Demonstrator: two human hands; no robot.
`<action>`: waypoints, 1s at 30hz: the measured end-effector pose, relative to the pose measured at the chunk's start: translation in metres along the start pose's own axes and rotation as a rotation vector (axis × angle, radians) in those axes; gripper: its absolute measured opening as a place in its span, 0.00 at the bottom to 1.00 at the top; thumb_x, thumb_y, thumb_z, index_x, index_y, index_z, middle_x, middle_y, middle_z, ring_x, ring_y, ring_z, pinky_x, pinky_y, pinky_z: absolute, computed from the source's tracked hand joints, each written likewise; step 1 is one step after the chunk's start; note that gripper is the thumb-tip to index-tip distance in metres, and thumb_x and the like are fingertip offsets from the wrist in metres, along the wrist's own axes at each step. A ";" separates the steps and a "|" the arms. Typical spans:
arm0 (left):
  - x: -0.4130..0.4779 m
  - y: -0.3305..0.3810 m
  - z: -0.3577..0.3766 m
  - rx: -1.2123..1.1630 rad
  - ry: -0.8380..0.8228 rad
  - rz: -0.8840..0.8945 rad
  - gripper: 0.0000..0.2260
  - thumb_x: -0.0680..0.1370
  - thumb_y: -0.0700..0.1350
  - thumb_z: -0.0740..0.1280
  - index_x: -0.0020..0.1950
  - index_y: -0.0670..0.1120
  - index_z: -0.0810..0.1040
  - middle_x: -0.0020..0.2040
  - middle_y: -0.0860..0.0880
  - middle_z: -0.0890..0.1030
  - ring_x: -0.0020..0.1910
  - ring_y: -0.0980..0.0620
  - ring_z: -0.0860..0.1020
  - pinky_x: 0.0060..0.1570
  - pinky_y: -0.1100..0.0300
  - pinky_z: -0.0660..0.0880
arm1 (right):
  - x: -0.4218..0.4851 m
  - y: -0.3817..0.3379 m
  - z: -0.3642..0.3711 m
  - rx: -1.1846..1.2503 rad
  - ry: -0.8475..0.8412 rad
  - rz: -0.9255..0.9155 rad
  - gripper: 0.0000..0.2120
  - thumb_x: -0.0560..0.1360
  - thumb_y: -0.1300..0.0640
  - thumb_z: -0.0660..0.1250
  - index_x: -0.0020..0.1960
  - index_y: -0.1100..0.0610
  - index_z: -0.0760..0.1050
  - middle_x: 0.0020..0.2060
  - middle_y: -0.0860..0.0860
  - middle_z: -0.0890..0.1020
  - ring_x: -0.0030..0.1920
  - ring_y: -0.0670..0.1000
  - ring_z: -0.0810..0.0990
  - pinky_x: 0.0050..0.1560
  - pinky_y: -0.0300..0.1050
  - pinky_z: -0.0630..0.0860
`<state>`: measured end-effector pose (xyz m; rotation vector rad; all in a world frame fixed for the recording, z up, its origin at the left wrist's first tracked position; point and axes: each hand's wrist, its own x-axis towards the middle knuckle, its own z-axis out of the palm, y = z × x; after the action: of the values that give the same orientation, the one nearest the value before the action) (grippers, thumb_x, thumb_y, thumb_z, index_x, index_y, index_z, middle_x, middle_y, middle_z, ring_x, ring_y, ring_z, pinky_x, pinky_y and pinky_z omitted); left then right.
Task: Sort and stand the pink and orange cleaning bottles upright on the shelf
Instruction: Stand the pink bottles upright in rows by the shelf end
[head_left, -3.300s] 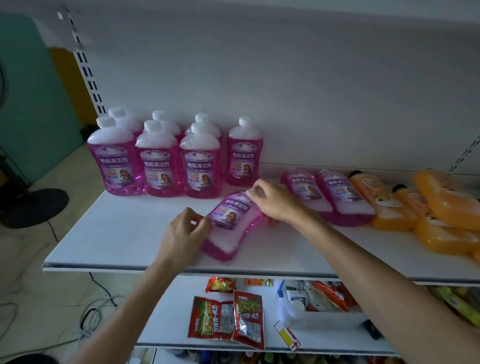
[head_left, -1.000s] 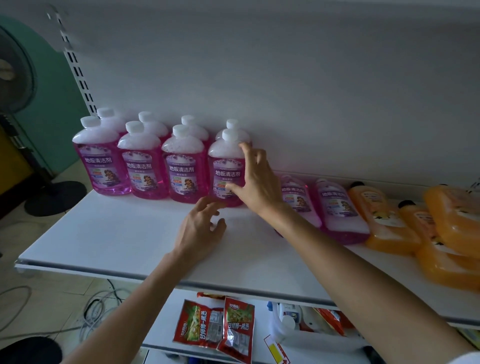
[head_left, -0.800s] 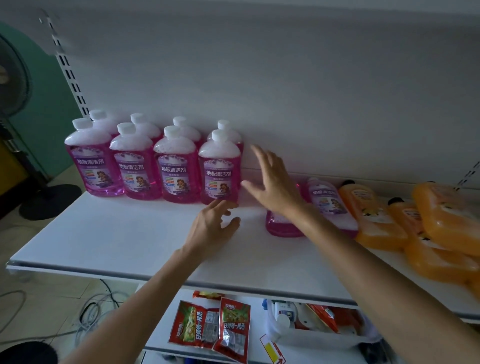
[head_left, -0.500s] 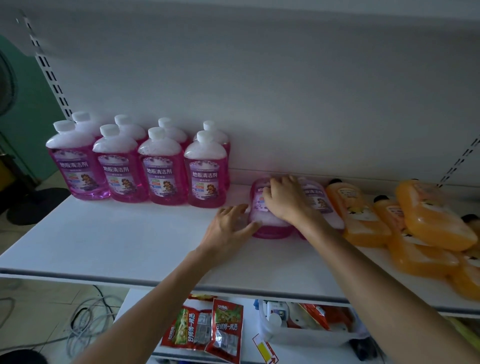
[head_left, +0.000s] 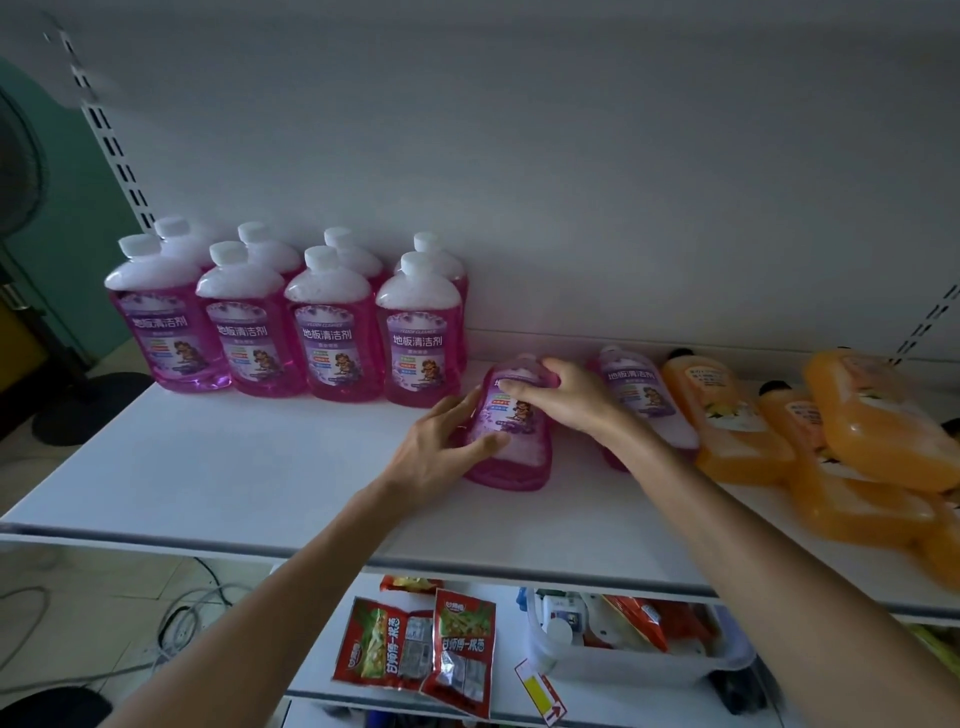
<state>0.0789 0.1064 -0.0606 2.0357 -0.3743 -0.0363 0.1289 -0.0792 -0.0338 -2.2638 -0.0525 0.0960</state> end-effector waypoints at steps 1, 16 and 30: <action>0.000 0.000 -0.001 -0.016 0.000 -0.001 0.42 0.62 0.70 0.62 0.73 0.54 0.63 0.62 0.53 0.71 0.58 0.53 0.73 0.51 0.67 0.74 | -0.003 0.000 -0.002 0.026 0.017 -0.016 0.32 0.65 0.37 0.72 0.64 0.51 0.74 0.57 0.47 0.81 0.59 0.47 0.77 0.60 0.41 0.73; -0.002 -0.001 0.002 -0.251 0.023 0.156 0.40 0.69 0.46 0.73 0.75 0.59 0.54 0.55 0.52 0.81 0.51 0.52 0.81 0.51 0.55 0.78 | -0.036 -0.015 -0.016 0.349 0.070 -0.373 0.39 0.67 0.62 0.76 0.71 0.44 0.62 0.60 0.43 0.74 0.58 0.41 0.76 0.50 0.33 0.76; -0.002 -0.004 0.006 -0.193 0.073 0.200 0.39 0.68 0.50 0.72 0.74 0.56 0.54 0.56 0.51 0.79 0.49 0.51 0.81 0.46 0.54 0.80 | -0.031 -0.011 -0.021 0.231 0.024 -0.393 0.42 0.64 0.59 0.78 0.68 0.37 0.59 0.62 0.41 0.70 0.61 0.42 0.72 0.61 0.41 0.72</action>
<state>0.0770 0.1039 -0.0676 1.7967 -0.5066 0.1202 0.1000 -0.0910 -0.0104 -1.9849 -0.4479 -0.1284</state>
